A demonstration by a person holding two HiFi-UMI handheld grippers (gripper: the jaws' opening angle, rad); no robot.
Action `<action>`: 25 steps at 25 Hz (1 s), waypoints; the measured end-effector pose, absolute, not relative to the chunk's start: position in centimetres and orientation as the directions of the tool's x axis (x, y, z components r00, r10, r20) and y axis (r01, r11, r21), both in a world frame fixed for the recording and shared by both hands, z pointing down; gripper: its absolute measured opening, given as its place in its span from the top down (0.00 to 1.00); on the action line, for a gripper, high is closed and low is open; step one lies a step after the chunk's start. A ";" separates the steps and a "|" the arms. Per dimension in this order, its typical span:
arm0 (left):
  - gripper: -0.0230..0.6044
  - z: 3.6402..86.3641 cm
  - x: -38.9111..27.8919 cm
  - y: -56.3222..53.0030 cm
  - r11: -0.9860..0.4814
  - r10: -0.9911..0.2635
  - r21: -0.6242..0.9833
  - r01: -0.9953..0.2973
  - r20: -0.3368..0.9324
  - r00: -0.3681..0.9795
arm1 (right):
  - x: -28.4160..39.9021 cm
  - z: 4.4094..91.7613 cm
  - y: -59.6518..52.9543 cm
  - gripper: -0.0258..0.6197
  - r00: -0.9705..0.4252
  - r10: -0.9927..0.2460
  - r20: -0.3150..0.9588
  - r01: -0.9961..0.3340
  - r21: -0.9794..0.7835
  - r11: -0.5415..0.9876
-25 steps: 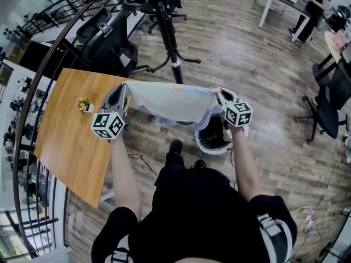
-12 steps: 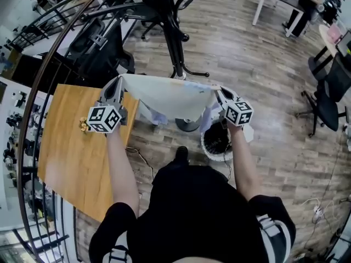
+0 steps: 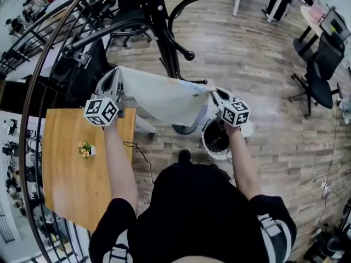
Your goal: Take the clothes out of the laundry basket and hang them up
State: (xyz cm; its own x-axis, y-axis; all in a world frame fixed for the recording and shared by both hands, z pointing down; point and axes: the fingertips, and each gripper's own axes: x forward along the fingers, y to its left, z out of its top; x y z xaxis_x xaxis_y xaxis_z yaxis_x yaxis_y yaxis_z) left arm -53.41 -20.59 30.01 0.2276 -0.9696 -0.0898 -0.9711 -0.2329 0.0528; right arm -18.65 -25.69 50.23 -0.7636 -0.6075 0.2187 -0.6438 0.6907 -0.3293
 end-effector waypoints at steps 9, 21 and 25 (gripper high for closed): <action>0.92 35.7 -54.9 -28.6 -0.289 -0.957 0.152 -0.945 -0.006 0.291 | -19.6 54.8 -25.0 0.94 -0.714 -0.622 0.322 -0.700 -0.349 0.623; 0.92 48.5 -54.0 -32.7 -0.285 -0.915 0.248 -0.926 0.218 0.340 | -19.4 60.9 -24.4 0.94 -0.645 -0.601 0.472 -0.760 -0.319 0.566; 0.92 53.8 -53.0 -32.2 -0.277 -0.879 0.278 -0.920 0.313 0.359 | -19.9 62.7 -24.0 0.94 -0.642 -0.580 0.502 -0.761 -0.324 0.562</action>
State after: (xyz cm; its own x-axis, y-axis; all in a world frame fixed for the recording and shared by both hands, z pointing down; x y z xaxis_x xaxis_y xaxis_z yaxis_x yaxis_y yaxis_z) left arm -52.99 -32.21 53.80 0.3589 -0.8792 0.3133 -0.9200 -0.2766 0.2776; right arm -19.90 -23.97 62.73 -0.6416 -0.5801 0.5018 -0.7612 0.5618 -0.3239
